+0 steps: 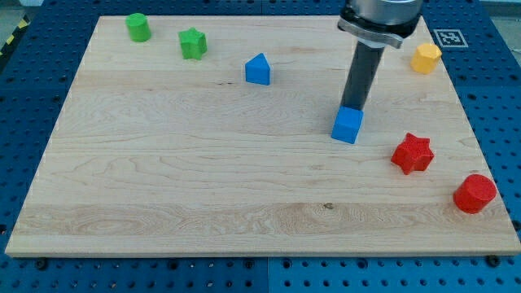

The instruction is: Move the blue cube right a bit

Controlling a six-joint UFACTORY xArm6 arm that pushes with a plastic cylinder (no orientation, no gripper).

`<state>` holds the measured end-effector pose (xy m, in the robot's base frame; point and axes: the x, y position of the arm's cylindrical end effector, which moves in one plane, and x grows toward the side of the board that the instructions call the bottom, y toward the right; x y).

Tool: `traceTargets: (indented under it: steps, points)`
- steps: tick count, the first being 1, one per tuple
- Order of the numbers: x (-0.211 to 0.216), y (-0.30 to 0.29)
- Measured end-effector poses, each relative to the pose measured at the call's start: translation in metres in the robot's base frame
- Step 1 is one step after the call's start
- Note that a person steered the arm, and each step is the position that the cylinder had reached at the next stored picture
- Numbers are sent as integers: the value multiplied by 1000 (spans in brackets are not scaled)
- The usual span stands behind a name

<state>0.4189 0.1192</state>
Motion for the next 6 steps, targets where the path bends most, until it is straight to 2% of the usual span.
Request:
traceTargets:
  steps: [2,3,6]
  points:
    - [-5,-66]
    - [-3,-81]
    - [18,-40]
